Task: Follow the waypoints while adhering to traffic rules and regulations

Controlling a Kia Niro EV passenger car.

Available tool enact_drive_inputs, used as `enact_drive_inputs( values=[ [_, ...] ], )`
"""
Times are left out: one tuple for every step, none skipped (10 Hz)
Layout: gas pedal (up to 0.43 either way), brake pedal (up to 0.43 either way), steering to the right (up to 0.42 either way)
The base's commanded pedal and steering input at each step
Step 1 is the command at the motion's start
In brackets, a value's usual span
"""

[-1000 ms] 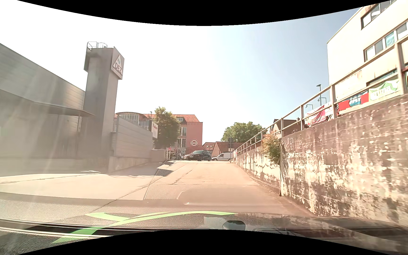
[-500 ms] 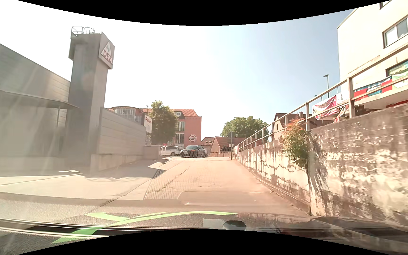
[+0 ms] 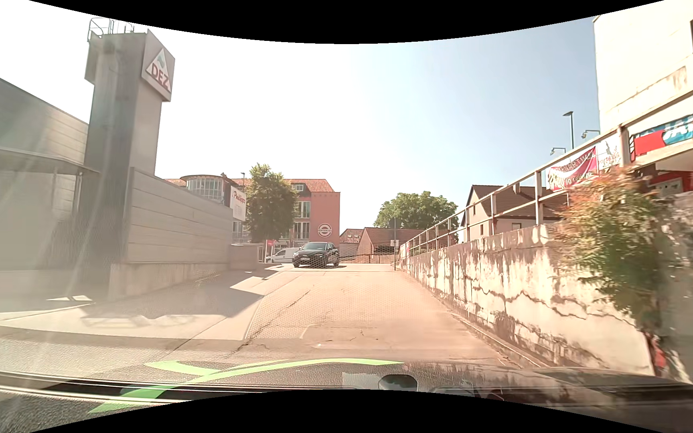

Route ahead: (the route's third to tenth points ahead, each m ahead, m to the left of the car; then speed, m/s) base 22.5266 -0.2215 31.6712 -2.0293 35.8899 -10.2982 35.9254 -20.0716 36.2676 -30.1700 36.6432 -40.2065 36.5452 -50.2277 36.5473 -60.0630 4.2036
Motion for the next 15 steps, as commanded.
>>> enact_drive_inputs(
  values=[
    [0.169,0.0,0.005],
    [0.157,0.0,0.003],
    [0.15,0.0,0.0],
    [0.15,0.0,-0.002],
    [0.15,0.0,-0.002],
    [0.15,0.0,-0.002],
    [0.15,0.0,-0.002],
    [0.138,0.0,-0.002],
    [0.138,0.0,-0.001],
    [0.138,0.0,-0.001],
    [0.138,0.0,-0.001],
    [0.138,0.0,-0.003],
    [0.13,0.0,-0.005],
    [0.13,0.0,-0.005],
    [0.13,0.0,-0.005]
  ],
)
